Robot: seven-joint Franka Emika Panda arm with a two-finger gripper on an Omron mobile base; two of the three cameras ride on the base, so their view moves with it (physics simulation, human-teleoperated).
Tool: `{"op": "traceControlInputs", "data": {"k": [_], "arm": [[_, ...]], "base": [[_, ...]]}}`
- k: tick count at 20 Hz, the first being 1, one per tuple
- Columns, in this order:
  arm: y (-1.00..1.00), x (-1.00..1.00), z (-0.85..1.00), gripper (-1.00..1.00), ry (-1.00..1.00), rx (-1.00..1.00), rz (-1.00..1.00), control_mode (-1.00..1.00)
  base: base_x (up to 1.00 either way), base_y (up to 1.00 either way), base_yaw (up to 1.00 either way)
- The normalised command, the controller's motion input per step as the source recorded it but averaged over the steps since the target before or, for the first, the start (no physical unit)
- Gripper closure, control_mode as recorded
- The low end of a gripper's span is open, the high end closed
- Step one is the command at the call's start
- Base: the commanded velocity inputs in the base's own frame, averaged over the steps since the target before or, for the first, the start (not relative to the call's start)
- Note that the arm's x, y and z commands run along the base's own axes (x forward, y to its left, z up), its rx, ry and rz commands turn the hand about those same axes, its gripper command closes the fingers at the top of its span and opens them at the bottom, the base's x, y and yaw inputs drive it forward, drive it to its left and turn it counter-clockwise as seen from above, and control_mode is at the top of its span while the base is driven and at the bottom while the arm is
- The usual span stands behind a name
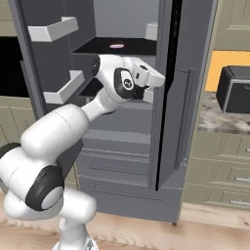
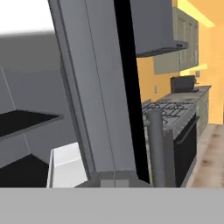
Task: Take the cake and cupcake from the fridge and place them on the empty tray on the dining counter.
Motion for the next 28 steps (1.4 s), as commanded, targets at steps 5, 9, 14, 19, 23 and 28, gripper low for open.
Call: {"op": "traceControlInputs", "data": {"k": [5, 9, 14, 19, 23, 28], "arm": [[-1.00, -0.28, 0.00, 1.00, -0.03, 0.00, -0.08, -1.00], [-1.00, -0.30, -0.02, 1.00, -0.03, 0.02, -0.07, -1.00], [-1.00, -0.10, -0.02, 1.00, 0.00, 0.01, -0.06, -1.00], [-0.55, -0.50, 0.57, 1.00, 0.14, 0.21, -0.01, -1.00], [0.07, -1.00, 1.00, 1.00, 0.14, 0.15, 0.17, -1.00], [0.75, -0.97, 0.91, 1.00, 0.13, 0.00, 0.37, -1.00]], "base": [[0.00, 0.00, 0.00], [0.00, 0.00, 0.00], [0.00, 0.00, 0.00], [0.00, 0.00, 0.00], [0.00, 0.00, 0.00], [0.00, 0.00, 0.00]]}}
